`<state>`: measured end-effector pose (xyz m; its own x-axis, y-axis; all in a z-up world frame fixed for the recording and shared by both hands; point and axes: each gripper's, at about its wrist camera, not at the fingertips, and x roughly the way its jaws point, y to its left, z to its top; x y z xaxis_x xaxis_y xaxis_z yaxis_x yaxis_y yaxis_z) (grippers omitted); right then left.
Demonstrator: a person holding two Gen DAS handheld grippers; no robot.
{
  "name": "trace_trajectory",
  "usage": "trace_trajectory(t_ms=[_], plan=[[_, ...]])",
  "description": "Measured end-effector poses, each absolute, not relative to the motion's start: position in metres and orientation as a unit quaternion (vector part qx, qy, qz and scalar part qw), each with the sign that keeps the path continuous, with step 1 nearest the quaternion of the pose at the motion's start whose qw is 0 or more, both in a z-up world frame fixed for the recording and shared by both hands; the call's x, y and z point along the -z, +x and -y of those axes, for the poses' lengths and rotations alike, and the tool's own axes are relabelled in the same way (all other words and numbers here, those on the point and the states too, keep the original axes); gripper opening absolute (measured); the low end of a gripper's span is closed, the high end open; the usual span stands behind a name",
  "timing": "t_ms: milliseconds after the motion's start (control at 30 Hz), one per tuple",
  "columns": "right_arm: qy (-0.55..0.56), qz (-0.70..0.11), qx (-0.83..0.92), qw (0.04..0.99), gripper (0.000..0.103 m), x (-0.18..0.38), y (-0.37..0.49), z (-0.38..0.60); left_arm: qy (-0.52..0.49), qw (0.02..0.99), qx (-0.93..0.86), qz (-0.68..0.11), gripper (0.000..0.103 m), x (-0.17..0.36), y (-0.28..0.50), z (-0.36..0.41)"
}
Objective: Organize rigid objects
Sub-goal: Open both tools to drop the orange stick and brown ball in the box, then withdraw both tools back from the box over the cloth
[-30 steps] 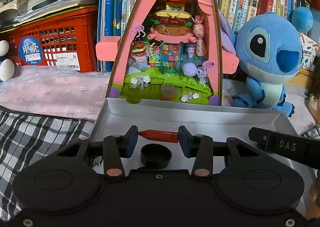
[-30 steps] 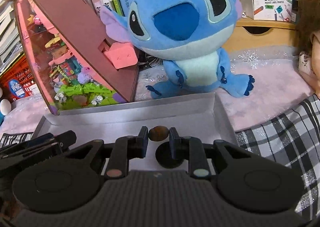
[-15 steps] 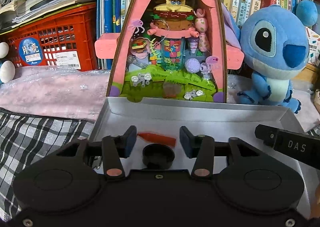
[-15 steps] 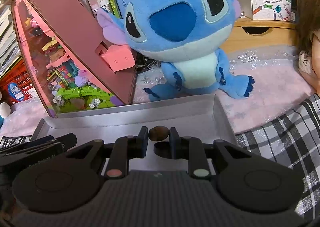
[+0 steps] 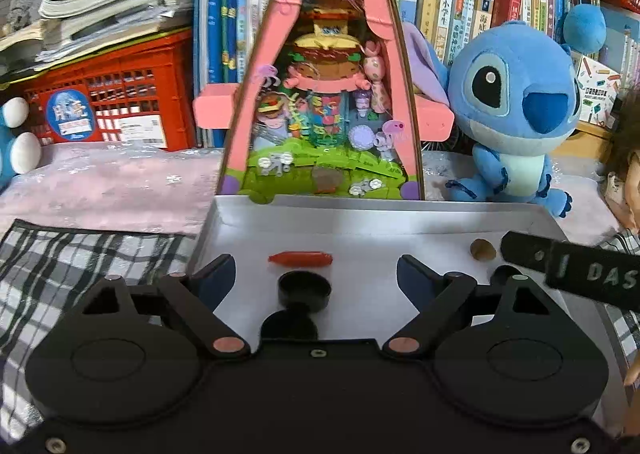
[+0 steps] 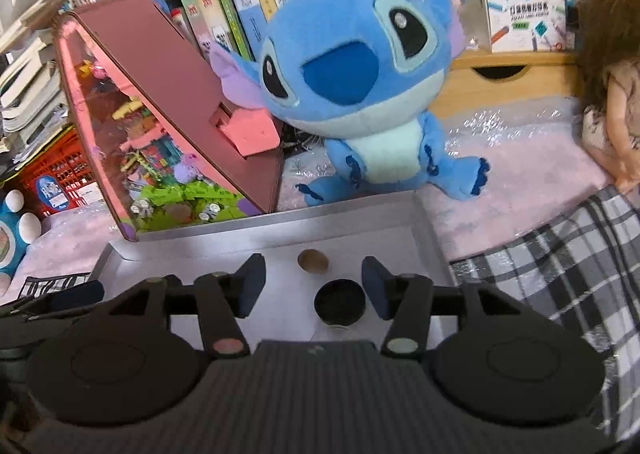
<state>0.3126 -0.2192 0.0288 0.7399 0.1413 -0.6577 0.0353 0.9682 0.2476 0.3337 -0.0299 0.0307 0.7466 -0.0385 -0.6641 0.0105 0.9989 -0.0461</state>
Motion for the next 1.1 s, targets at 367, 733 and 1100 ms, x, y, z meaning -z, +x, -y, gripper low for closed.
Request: trace_trajectory(t_ms=[367, 733, 1100], plan=[[0.100, -0.328, -0.048, 0.938, 0.084, -0.059, 0.270, 0.219, -0.030, 0.940, 0.035, -0.338, 0.091, -0.057, 0.281, 0.015], [0.078, -0.309, -0.068, 0.946, 0.088, -0.072, 0.223, 0.215, -0.022, 0.947, 0.038, -0.319, 0.092, -0.066, 0.230, 0.006], [0.066, -0.292, -0.072, 0.951, 0.092, -0.067, 0.174, 0.218, -0.015, 0.958, 0.041, -0.285, 0.092, -0.062, 0.166, 0.007]])
